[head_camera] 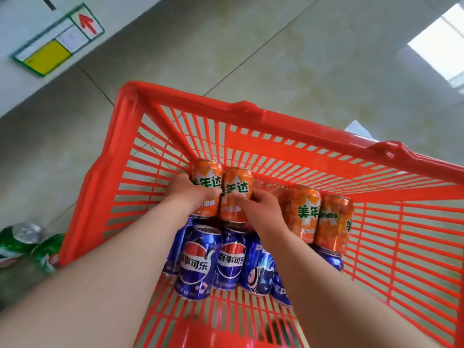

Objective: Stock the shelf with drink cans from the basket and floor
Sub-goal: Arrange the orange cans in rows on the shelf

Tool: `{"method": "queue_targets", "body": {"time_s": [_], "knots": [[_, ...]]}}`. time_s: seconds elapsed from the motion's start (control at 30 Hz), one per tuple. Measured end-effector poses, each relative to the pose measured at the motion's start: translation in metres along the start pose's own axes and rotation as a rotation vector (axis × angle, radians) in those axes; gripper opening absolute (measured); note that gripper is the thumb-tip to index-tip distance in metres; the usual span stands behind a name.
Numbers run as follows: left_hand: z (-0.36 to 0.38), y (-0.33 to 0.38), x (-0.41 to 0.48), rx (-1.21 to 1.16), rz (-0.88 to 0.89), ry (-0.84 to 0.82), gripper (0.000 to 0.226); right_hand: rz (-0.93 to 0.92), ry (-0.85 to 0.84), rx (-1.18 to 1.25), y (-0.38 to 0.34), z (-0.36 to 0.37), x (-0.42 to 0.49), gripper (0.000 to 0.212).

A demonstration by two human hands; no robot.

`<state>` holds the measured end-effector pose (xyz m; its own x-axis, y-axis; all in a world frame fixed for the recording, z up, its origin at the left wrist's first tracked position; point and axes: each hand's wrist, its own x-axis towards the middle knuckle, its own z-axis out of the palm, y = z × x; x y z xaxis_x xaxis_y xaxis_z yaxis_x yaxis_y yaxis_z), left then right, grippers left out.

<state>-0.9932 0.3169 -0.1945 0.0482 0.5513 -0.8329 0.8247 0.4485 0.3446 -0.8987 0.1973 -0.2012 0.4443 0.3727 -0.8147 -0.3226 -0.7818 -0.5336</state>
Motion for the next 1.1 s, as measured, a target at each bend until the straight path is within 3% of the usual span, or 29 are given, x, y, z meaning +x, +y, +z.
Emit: {"method": "queue_targets", "body": {"time_s": [0.1, 0.23, 0.33, 0.43, 0.67, 0.83, 1.1], "knots": [[0.004, 0.0, 0.001, 0.015, 0.006, -0.026, 0.078, -0.001, -0.052, 0.024, 0.003, -0.001, 0.003, 0.023], [0.0, 0.007, -0.009, -0.035, 0.011, -0.065, 0.064, 0.052, -0.125, 0.081, -0.008, -0.016, 0.0, 0.018], [-0.01, 0.013, -0.035, -0.115, 0.035, -0.086, 0.054, 0.081, -0.172, 0.067, -0.023, -0.029, -0.02, 0.025], [-0.025, 0.02, -0.07, -0.167, 0.038, -0.097, 0.062, 0.035, -0.18, 0.054, -0.045, -0.042, -0.049, 0.031], [-0.091, 0.057, -0.183, -0.287, 0.145, -0.096, 0.027, -0.027, -0.235, 0.018, -0.12, -0.076, -0.146, 0.036], [-0.148, 0.079, -0.269, -0.354, 0.206, -0.064, 0.031, -0.112, -0.333, 0.031, -0.176, -0.093, -0.225, 0.031], [-0.252, 0.094, -0.388, -0.496, 0.315, -0.004, 0.031, -0.254, -0.525, -0.014, -0.273, -0.09, -0.343, 0.058]]}}
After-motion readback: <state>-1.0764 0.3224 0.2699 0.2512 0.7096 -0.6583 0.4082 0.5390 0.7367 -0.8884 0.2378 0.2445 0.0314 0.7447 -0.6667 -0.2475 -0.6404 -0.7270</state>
